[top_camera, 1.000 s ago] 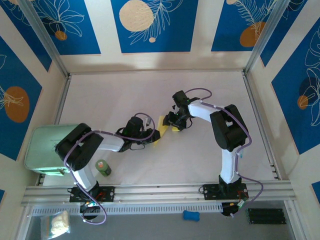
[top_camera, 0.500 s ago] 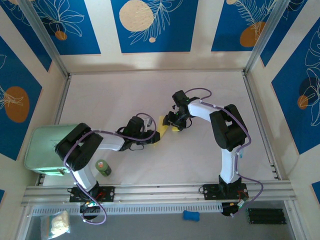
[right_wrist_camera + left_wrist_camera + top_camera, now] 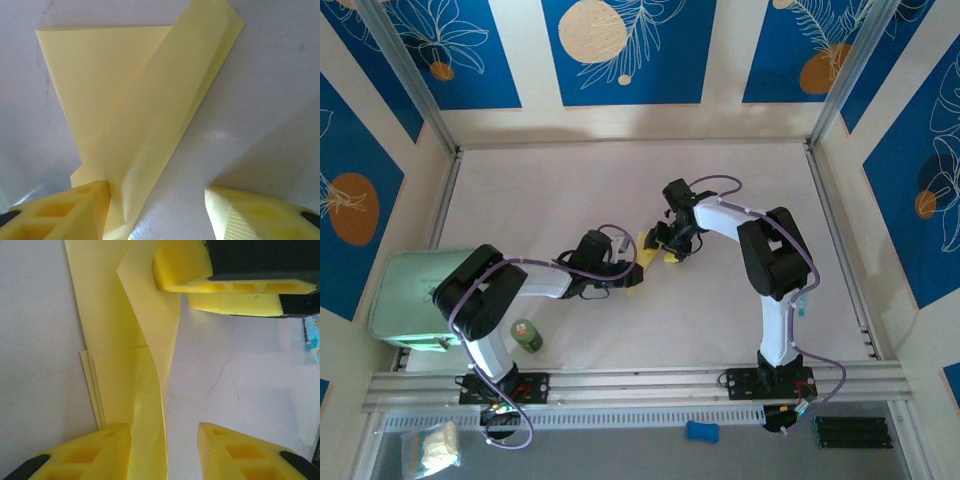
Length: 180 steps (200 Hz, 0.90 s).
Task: Fold a paper plane with a square sheet of paper (pick it up from the middle)
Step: Fold the wing for the fifth time at the center of the table.
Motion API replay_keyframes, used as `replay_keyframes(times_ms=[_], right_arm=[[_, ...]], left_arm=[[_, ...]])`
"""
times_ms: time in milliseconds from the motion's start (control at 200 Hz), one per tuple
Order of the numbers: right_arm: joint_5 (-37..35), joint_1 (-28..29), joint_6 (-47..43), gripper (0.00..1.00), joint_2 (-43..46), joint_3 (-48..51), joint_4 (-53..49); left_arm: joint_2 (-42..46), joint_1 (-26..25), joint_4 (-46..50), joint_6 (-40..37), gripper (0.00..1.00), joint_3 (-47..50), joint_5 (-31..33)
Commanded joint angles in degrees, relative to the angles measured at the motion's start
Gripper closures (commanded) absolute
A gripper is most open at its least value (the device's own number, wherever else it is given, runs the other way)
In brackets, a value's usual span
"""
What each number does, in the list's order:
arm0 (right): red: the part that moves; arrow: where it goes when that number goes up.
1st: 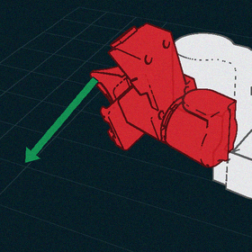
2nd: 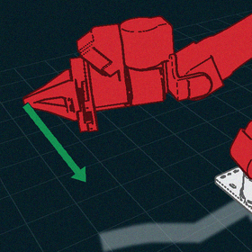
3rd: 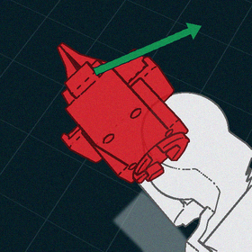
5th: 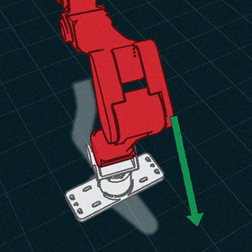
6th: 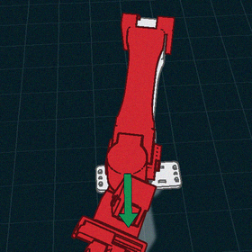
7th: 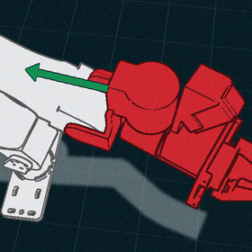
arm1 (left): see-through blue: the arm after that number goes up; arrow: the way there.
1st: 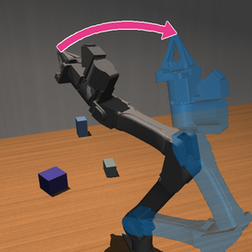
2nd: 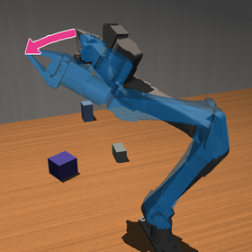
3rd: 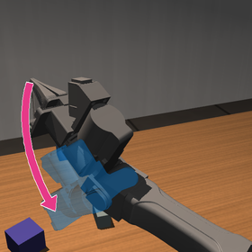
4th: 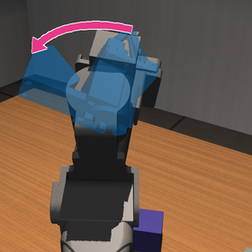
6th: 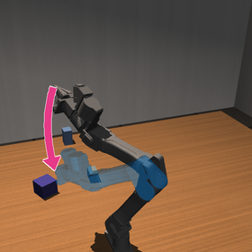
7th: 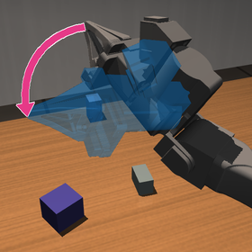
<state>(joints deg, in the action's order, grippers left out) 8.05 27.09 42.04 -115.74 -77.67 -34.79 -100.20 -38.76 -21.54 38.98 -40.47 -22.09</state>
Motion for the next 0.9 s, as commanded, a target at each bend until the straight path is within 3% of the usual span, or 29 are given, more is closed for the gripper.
replay_keyframes(times_ms=[0, 480, 895], right_arm=[[-3.1, 1.3, 1.2, 0.41, -6.0, 1.7, -0.4], [-3.3, 1.6, 2.1, 0.37, -7.0, 1.7, -0.8], [-2.3, 0.8, 0.8, 0.37, -6.3, 1.8, -0.4]], left_arm=[[-3.4, -0.3, 5.4, -3.2, 0.60, -0.7, 2.4], [-3.9, 0.0, 6.1, -2.2, 0.75, -0.5, 3.2], [-5.2, 2.3, 0.2, 5.0, 0.85, 1.4, -2.5]])
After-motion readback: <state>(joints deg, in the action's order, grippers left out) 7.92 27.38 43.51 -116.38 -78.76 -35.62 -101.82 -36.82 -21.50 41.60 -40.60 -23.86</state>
